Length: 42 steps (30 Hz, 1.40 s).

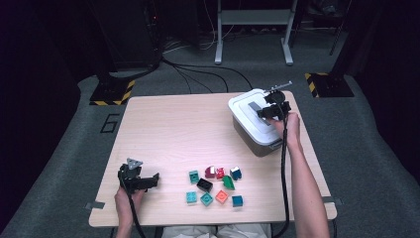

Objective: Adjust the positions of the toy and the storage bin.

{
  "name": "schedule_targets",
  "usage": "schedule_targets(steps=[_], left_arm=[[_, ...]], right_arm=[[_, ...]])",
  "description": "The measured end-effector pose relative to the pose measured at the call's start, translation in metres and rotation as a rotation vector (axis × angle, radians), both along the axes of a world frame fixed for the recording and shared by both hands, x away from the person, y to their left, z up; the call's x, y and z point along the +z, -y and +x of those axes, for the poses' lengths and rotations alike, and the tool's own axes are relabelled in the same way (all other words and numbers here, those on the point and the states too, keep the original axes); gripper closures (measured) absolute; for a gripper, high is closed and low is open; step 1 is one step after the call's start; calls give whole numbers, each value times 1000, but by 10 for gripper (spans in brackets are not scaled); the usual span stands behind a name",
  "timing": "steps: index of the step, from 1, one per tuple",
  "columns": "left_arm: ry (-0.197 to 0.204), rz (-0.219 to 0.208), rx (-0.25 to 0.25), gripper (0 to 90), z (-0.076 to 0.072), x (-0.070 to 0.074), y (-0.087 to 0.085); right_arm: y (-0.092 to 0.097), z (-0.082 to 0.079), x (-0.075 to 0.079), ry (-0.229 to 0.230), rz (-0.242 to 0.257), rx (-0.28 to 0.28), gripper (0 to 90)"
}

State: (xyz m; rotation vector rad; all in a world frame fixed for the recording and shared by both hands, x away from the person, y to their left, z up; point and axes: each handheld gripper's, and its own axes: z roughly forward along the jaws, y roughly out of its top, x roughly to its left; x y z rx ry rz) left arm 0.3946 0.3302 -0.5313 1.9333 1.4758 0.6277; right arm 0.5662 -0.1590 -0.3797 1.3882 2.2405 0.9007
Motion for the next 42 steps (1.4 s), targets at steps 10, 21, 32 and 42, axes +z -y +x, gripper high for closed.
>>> schedule_targets(steps=[10,21,32,42], left_arm=[[-2,-1,-1,8,0,0,0],[-2,0,-1,8,0,0,0],[-1,-1,-1,8,0,0,0],[-1,-1,-1,8,0,0,0]], right_arm=[[-10,-3,0,-7,11,82,666],[-27,-6,0,-6,4,159,667],[-43,-5,-1,-1,-6,245,667],[-59,-3,-1,7,-17,308,667]])
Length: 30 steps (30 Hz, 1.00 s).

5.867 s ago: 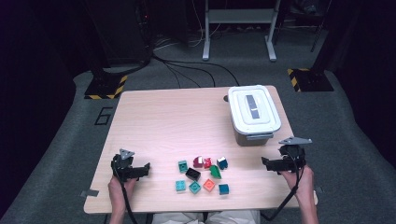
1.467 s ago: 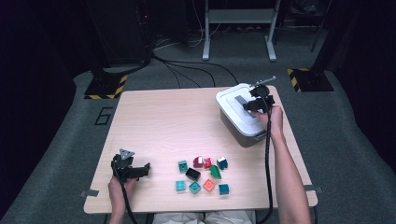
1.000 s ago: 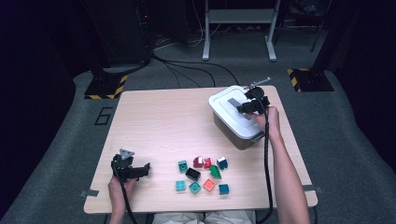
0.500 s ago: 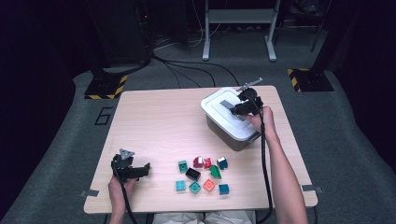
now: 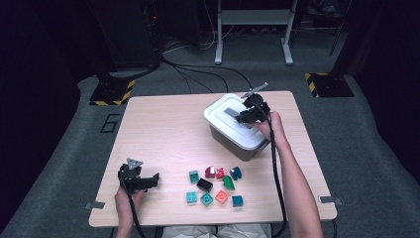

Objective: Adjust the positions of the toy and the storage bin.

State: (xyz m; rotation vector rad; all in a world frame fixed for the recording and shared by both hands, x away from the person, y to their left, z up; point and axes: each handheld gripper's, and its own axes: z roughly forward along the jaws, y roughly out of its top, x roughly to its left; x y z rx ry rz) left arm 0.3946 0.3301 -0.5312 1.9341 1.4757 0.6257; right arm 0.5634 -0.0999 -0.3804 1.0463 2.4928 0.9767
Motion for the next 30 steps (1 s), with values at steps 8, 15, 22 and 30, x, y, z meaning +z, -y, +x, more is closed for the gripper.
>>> schedule_targets(steps=[8,15,22,30], left_arm=[[2,-1,1,8,0,0,0],[2,-1,0,8,0,0,0],[-2,1,0,8,0,0,0],[0,0,0,8,0,0,0]], right_arm=[[-9,5,0,-4,-2,39,668],[-19,9,0,0,-6,87,668],[-25,11,0,-3,-5,135,668],[-29,12,0,-4,1,198,668]])
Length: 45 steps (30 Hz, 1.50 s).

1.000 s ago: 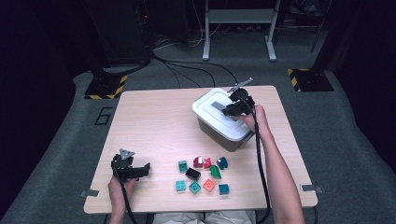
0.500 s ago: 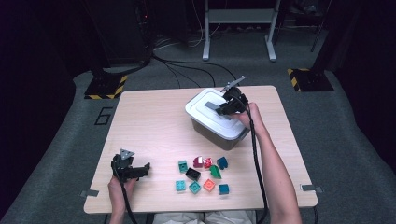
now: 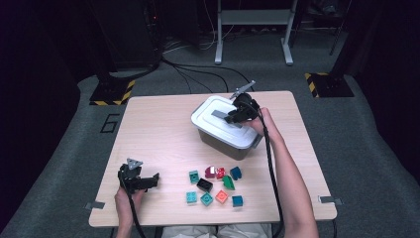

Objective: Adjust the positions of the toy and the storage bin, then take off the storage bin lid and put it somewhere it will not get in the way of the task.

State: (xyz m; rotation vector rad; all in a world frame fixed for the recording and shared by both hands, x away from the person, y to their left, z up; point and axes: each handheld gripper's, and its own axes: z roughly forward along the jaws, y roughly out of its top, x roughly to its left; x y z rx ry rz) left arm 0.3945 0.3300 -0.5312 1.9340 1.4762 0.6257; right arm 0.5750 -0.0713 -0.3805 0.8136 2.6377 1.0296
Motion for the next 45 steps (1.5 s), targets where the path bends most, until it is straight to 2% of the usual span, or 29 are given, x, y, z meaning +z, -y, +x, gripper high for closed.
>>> schedule_targets(steps=[5,6,7,10,15,21,28,33,36,45], left_arm=[[1,0,0,8,0,0,0],[1,0,1,8,0,0,0],[1,0,0,8,0,0,0],[1,-1,0,8,0,0,0],[1,-2,2,8,0,0,0],[7,-8,8,8,0,-1,1],[6,-8,7,8,0,0,1],[6,-7,7,8,0,0,1],[6,-8,7,8,0,0,1],[1,0,0,8,0,0,0]], right_arm=[[-3,-3,1,-22,0,19,668],[-3,-2,1,-10,-4,37,668],[-5,-3,1,-16,2,28,668],[-6,-2,1,-12,-4,51,667],[-7,-3,1,-15,-5,59,667],[-7,-3,1,-21,-8,55,667],[-8,-3,2,2,-17,54,668],[-7,-4,2,0,-16,35,668],[-7,-4,3,25,-12,40,668],[-4,-8,11,38,-3,34,668]])
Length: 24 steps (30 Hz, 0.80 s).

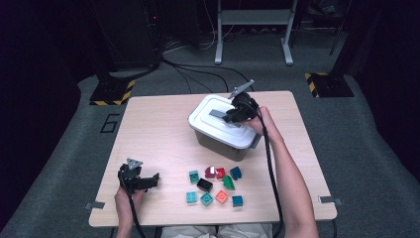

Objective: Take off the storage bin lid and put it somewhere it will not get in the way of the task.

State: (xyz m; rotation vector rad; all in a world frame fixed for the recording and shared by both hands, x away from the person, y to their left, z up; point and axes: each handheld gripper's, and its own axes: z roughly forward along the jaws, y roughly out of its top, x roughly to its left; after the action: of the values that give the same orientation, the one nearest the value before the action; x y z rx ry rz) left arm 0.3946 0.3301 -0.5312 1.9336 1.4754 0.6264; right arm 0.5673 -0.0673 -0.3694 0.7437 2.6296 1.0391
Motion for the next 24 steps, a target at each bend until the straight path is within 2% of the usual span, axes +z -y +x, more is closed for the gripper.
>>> schedule_targets(steps=[7,24], left_arm=[[5,-7,7,8,0,0,1],[6,-6,6,8,0,0,1]], right_arm=[[6,-2,8,6,37,-20,668],[20,-10,28,42,57,-54,668]])
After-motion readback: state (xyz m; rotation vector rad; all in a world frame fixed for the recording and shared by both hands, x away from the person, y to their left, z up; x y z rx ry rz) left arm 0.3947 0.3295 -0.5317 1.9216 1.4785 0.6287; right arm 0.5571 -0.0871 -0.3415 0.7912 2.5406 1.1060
